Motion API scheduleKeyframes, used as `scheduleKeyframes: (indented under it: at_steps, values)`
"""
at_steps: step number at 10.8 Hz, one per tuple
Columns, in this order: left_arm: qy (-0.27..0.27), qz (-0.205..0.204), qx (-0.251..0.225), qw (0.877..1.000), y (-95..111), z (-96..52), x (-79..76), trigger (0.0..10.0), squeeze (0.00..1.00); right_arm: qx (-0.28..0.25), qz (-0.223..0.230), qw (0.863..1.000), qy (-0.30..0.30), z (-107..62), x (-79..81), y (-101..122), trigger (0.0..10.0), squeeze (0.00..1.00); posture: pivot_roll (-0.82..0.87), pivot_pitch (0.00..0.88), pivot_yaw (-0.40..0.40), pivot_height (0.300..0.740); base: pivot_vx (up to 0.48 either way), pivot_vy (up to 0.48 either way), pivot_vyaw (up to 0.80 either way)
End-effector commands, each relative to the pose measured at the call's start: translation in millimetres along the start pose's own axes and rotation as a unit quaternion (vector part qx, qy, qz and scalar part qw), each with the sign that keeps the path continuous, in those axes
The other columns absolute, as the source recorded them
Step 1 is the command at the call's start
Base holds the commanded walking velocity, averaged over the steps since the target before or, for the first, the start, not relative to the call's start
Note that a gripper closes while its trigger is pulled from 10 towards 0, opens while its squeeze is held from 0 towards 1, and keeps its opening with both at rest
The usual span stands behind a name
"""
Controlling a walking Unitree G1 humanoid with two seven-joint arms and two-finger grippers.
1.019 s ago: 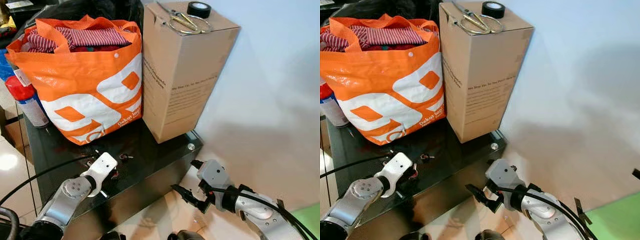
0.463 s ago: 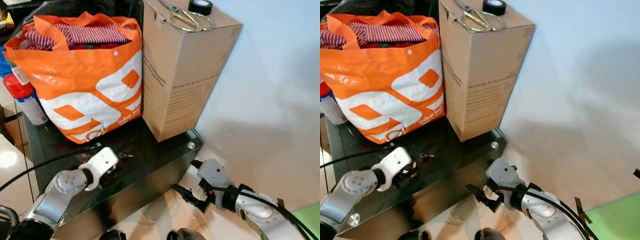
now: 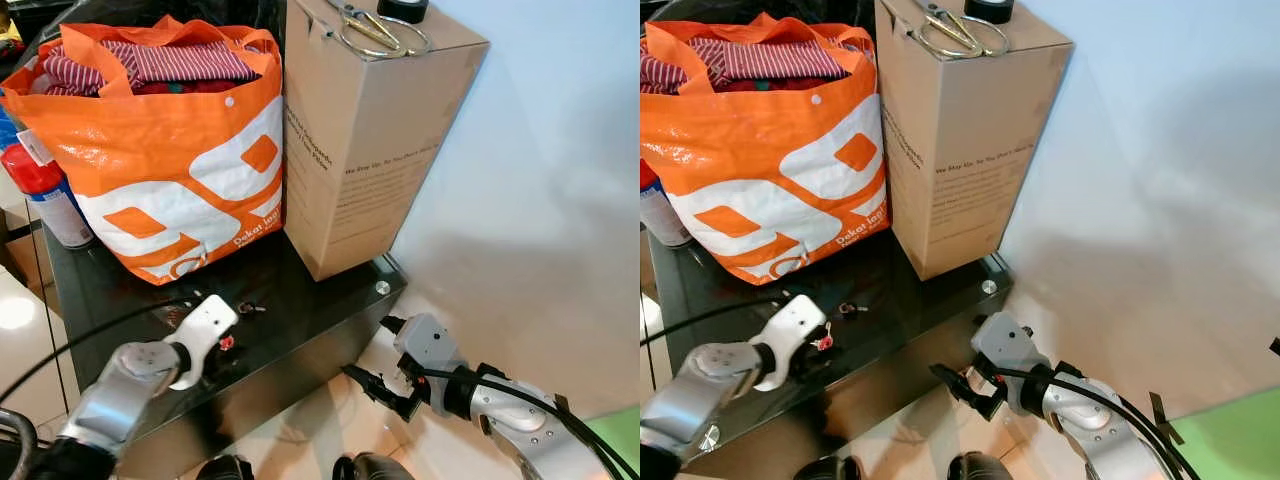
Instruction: Hang keys on a hook
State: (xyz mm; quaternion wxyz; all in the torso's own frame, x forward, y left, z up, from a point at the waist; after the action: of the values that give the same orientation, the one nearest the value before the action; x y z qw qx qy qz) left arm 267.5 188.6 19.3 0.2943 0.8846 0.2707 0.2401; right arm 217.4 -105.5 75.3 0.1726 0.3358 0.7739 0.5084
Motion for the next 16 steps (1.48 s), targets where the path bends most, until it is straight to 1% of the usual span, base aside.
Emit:
scheduleKeyframes:
  at_steps: [1, 2, 3, 4, 9, 10, 11, 14, 16]
  values:
    - [0.0, 0.0, 0.013, 1.0, -2, 2.9, -1.2, 10.0, 0.0, -0.001, -0.001, 1.0, -0.002, -3.7, -4.1, 2, 10.0, 0.0, -0.17, 0.112, -0.101, 0.732, 0.0, 0.0, 0.0]
    - [0.023, -0.017, 0.04, 0.999, -4, 7.6, 4.3, 10.0, 0.0, -0.001, -0.001, 1.0, 0.0, -4.4, -4.1, 3, 10.0, 0.0, -0.17, 0.117, -0.101, 0.732, 0.0, 0.0, 0.0]
    - [0.035, -0.022, 0.058, 0.998, -6, 9.6, 6.7, 10.0, 0.0, -0.001, 0.003, 1.0, 0.002, -4.6, -3.9, 2, 10.0, 0.0, -0.17, 0.12, -0.102, 0.732, 0.0, 0.0, 0.0]
    - [0.034, -0.023, 0.066, 0.997, -8, 11.3, 5.8, 10.0, 0.0, -0.002, 0.007, 1.0, 0.004, -4.3, -3.3, 2, 10.0, 0.0, -0.17, 0.119, -0.103, 0.732, 0.0, 0.0, 0.0]
    - [0.024, -0.011, 0.066, 0.997, -10, 20.6, -0.4, 10.0, 0.0, -0.005, 0.008, 1.0, 0.013, -0.9, 0.2, 2, 10.0, 0.0, -0.17, 0.121, -0.1, 0.732, 0.0, 0.0, 0.0]
    - [0.023, -0.008, 0.065, 0.998, -10, 21.9, -0.2, 3.0, 0.0, -0.005, 0.009, 1.0, 0.013, -0.5, 0.2, 2, 10.0, 0.0, -0.17, 0.123, -0.098, 0.732, 0.0, 0.0, 0.0]
    - [0.019, -0.006, 0.066, 0.998, -10, 22.8, -0.7, 0.0, 0.0, -0.005, 0.01, 1.0, 0.013, -0.2, 0.7, 2, 10.0, 0.0, -0.17, 0.123, -0.097, 0.732, 0.0, 0.0, 0.0]
    - [0.009, 0.015, 0.078, 0.997, -14, 23.9, -3.5, 0.0, 0.0, -0.006, 0.014, 1.0, 0.013, -0.9, 1.5, 1, 10.0, 0.0, -0.17, 0.128, -0.097, 0.732, 0.0, 0.0, 0.0]
    - [0.011, 0.038, 0.097, 0.995, -19, 23.4, -2.0, 0.0, 0.0, -0.005, 0.016, 1.0, 0.013, -1.2, 1.1, 0, 10.0, 0.0, -0.17, 0.128, -0.098, 0.732, 0.0, 0.0, 0.0]
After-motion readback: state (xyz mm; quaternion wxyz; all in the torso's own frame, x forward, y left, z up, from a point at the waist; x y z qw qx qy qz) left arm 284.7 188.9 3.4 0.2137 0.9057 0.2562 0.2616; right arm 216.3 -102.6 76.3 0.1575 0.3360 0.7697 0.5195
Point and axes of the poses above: a point about 5 cm out from each wrist's last joint towards the gripper, its own z axis pointing out of the wrist towards the gripper, its own y axis along the axis of the wrist's last joint, x = y × z, the point moved 3 cm from there along z, pointing out of the wrist towards the gripper, and after that the axes turned 11 degrees about z, right-handed, at the moved point
